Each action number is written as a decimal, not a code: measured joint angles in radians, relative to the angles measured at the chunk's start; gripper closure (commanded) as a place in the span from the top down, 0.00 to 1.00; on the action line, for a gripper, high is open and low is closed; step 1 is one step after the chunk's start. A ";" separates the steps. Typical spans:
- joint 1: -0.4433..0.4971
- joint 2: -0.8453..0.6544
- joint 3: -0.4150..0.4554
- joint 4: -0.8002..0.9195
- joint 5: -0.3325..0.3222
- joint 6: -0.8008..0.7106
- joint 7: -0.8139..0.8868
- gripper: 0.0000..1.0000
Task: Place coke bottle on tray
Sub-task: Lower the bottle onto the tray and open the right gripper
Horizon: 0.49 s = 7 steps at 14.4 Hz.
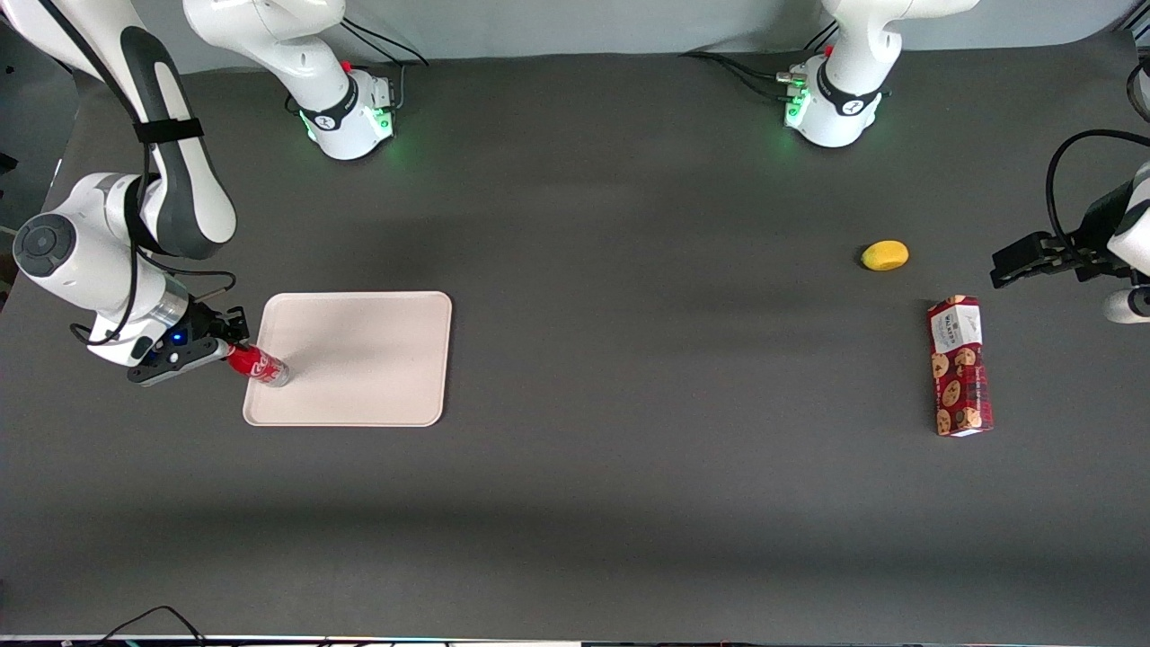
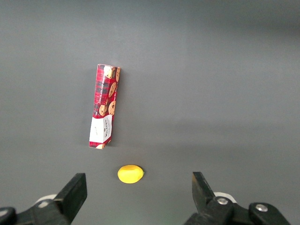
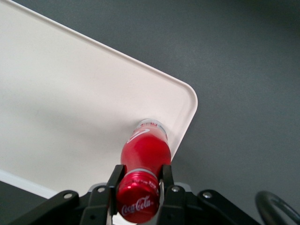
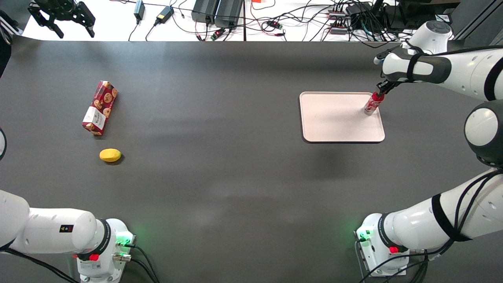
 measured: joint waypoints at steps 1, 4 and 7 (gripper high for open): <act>0.000 0.005 0.000 0.000 0.000 0.002 0.000 0.00; 0.000 0.015 0.000 0.004 0.003 0.006 0.000 0.62; 0.000 0.035 0.000 0.022 0.005 0.006 0.000 1.00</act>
